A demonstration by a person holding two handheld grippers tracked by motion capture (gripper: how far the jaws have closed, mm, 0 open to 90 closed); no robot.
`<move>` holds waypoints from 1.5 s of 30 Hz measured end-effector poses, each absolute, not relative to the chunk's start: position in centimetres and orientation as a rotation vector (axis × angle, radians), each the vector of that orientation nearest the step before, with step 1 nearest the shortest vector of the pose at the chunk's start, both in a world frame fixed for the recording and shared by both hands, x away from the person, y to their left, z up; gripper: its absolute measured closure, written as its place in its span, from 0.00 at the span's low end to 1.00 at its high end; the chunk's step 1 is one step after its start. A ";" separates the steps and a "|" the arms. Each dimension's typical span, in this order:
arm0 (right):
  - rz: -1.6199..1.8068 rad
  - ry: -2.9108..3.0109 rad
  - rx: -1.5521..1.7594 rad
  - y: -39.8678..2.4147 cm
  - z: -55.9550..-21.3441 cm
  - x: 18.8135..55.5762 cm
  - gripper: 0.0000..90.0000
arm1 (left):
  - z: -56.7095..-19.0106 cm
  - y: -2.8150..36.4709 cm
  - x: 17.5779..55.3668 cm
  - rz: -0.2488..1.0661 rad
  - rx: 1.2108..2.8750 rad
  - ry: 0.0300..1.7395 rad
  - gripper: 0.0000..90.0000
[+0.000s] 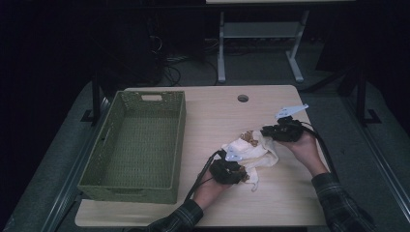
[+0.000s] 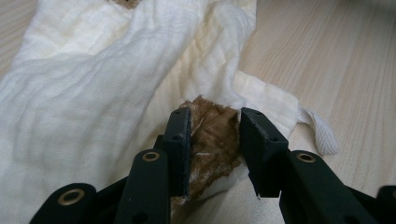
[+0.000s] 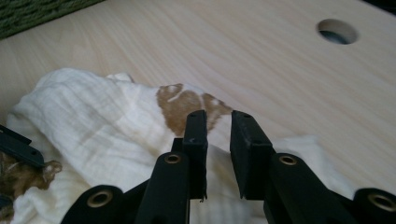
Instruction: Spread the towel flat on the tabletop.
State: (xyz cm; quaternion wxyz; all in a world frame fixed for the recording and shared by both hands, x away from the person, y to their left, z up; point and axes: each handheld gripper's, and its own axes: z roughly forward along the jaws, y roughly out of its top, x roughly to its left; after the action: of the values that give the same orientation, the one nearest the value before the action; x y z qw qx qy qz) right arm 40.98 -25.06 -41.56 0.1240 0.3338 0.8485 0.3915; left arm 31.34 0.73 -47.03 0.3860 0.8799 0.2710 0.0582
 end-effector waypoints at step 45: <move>1.121 2.577 1.031 -28.1 -44.3 41.1 0.97 | -46.5 -2.4 29.9 0.047 2.177 0.584 0.69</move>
State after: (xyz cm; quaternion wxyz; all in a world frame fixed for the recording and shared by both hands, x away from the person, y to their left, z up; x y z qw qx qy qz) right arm 41.12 -28.09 -44.30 0.0738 0.3435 0.8585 0.3735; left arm 29.94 -2.40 -46.53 0.4290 0.8722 0.2341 0.0188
